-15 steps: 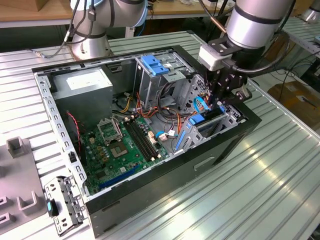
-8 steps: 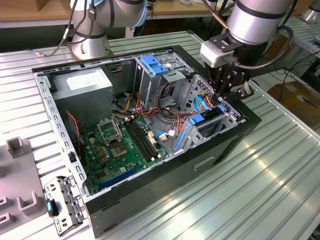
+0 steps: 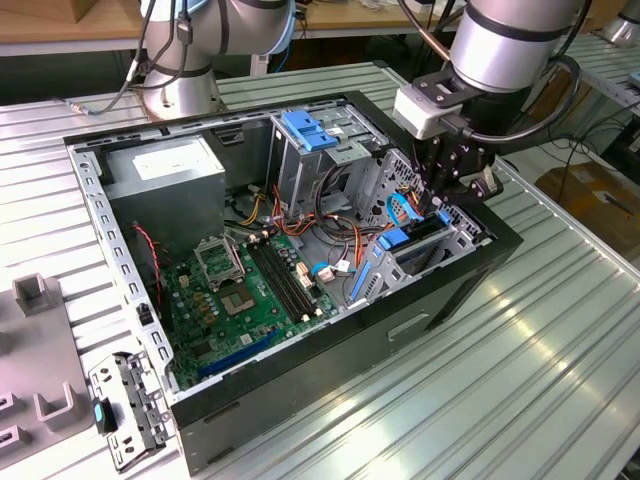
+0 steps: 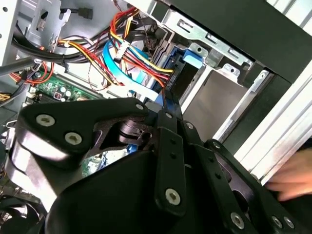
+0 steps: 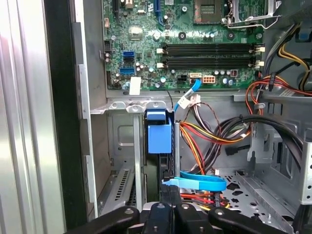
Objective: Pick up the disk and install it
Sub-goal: 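Insert the second disk wire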
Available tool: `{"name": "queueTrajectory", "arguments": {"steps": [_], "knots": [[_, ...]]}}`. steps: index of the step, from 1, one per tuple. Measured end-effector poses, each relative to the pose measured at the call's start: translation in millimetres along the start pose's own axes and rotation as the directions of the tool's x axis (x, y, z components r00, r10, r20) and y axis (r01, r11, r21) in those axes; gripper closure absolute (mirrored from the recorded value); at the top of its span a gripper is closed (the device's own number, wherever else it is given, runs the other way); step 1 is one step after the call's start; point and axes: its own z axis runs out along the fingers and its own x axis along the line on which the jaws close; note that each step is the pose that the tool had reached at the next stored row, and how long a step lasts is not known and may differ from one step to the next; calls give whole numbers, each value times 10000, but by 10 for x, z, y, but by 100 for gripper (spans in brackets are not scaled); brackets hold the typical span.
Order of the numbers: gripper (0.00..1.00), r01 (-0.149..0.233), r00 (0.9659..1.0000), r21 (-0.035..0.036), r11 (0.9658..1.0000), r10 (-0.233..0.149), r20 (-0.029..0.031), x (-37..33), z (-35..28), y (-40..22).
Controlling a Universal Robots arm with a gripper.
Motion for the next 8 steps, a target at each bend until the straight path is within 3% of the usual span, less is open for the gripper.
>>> {"name": "queueTrajectory", "arguments": {"steps": [8], "knots": [[89,0,10000,-18,10000,0,2,-1,4,-23]]}}
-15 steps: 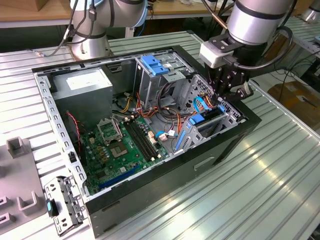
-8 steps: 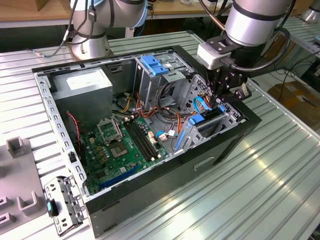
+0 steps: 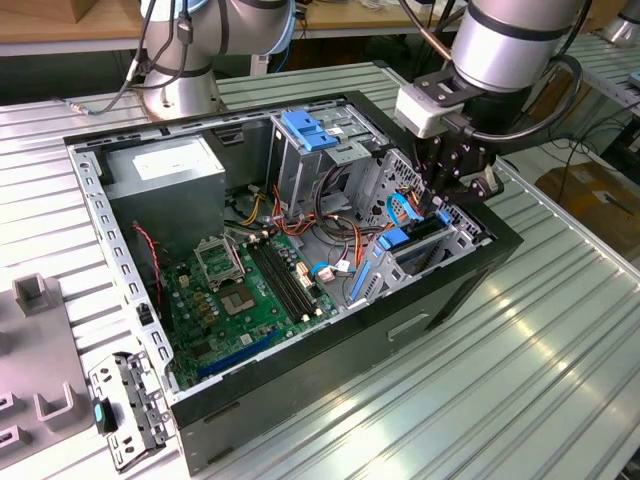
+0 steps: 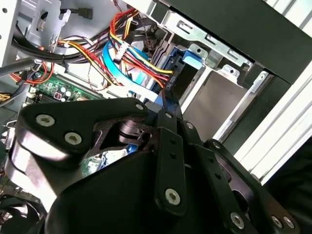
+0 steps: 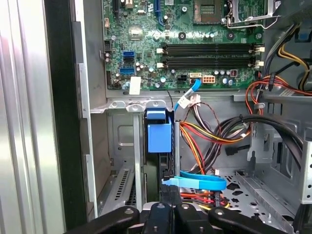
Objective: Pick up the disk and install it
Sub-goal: 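Insert the second disk wire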
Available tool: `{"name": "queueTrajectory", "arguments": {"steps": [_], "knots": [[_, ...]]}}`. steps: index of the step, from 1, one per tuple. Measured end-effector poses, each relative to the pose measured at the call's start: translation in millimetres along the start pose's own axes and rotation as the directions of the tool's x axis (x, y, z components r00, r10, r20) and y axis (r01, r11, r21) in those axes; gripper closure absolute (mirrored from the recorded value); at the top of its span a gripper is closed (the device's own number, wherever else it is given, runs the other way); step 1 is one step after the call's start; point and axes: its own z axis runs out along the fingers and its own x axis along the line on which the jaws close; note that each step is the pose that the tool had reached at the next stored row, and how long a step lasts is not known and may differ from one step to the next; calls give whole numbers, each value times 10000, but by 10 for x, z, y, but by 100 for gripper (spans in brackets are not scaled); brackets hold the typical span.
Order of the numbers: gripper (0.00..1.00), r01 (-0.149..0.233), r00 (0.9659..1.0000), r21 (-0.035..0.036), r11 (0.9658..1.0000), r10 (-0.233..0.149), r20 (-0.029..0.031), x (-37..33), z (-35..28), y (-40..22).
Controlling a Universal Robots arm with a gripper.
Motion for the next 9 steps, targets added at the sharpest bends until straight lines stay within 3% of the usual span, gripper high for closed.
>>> {"name": "queueTrajectory", "arguments": {"steps": [9], "knots": [[89,-1,10000,0,10000,1,0,-1,5,-47]]}}
